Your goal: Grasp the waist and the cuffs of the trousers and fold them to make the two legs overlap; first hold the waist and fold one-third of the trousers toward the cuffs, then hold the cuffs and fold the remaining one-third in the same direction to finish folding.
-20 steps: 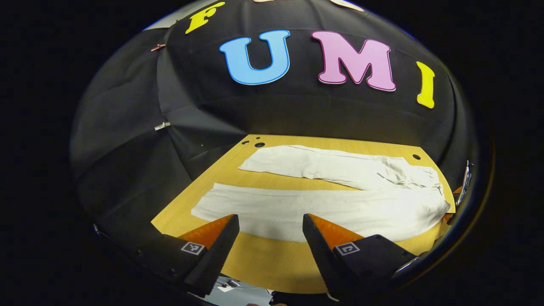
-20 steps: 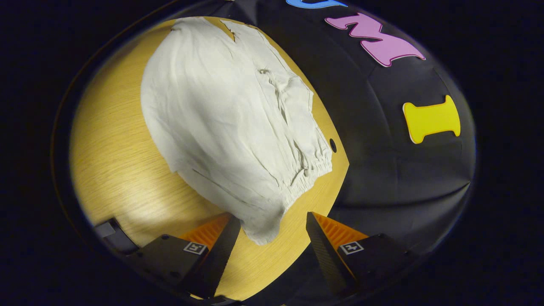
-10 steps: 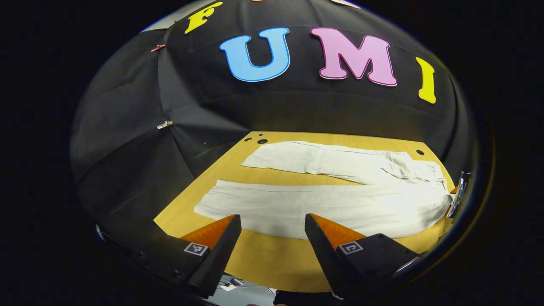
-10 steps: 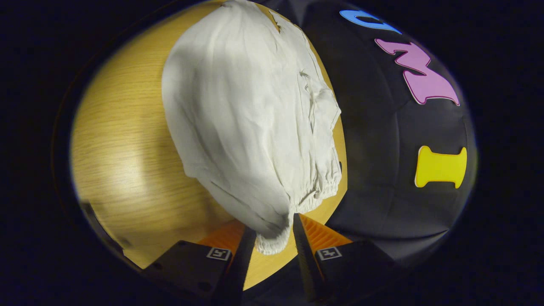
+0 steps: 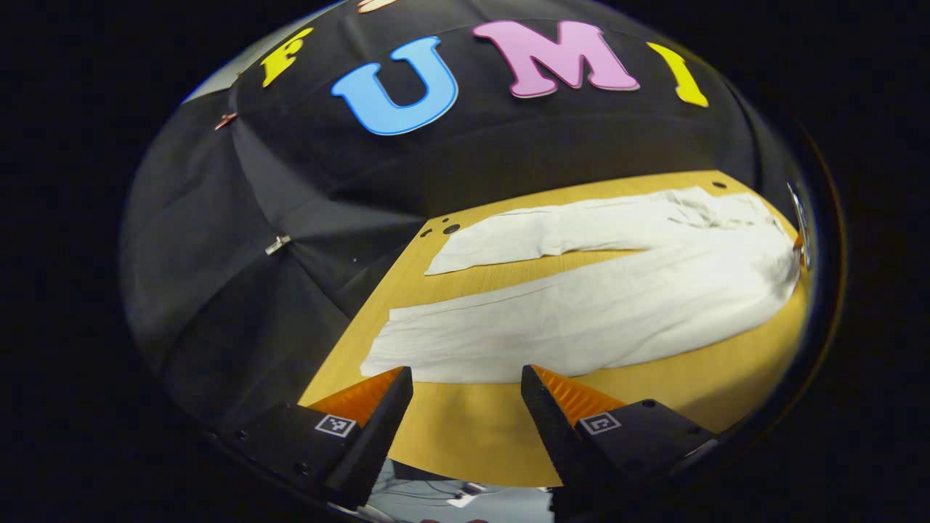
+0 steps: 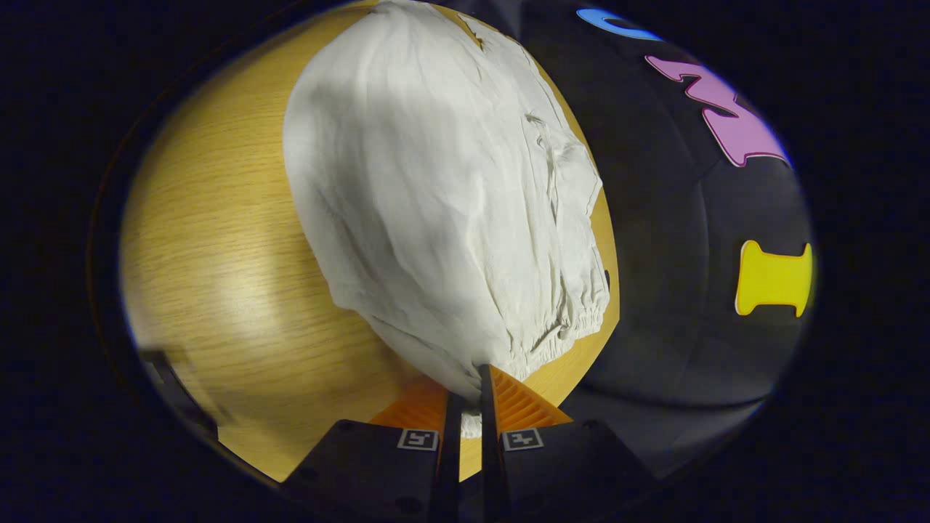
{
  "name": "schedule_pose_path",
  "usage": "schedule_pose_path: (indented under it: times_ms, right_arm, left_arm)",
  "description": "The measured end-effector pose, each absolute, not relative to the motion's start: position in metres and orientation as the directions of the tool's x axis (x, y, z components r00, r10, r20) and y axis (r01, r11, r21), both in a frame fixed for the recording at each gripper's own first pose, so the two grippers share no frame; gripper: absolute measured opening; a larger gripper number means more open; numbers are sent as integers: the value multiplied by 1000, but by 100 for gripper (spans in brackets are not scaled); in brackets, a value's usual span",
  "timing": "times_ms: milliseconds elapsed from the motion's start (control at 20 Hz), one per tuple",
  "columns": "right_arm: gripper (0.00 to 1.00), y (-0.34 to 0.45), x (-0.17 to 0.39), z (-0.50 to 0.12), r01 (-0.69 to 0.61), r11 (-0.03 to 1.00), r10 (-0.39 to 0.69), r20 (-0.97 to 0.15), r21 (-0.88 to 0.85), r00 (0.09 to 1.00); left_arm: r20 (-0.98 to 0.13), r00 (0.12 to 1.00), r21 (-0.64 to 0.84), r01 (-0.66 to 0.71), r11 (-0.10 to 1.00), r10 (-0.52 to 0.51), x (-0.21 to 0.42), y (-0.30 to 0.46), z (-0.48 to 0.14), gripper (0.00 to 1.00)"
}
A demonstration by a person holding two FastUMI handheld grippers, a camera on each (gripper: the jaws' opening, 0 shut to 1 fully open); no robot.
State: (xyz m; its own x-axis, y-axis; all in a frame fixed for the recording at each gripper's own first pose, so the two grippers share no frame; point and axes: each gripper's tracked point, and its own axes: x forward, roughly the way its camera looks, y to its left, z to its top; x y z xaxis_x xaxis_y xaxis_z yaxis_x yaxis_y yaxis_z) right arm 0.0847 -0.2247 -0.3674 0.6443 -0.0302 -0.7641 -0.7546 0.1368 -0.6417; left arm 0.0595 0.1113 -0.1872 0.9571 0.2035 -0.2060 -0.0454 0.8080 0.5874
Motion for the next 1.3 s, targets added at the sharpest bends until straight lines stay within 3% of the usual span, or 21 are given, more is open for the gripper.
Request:
schedule_pose_path:
  times_ms: [150,250,400,800,1050,1200,1300]
  right_arm:
    - [15,-224,86,-371,-796,139,-33,-806,-590,591]
    - [8,-224,83,-368,-830,153,-20,-841,-537,541]
    - [8,-222,81,-370,-866,136,-12,-875,-482,485]
    - [5,-224,80,-370,-871,83,-40,-875,-483,482]
    - [5,-223,82,-371,-867,73,-57,-870,-493,490]
    - [5,-222,81,-370,-859,43,-58,-860,-510,507]
    - [5,-223,82,-370,-855,32,-60,-855,-517,515]
  left_arm:
    - [-222,950,685,-7,728,218,77,144,-197,96]
    - [-229,943,744,10,668,241,91,174,-202,96]
    - [-227,926,852,39,522,302,107,223,-213,96]
    - [-224,932,953,148,266,286,144,273,-217,96]
    - [-357,919,934,355,44,169,174,265,-218,92]
    - [-465,869,875,480,-59,168,183,264,-219,88]
    - [-525,829,836,545,-65,193,184,266,-222,83]
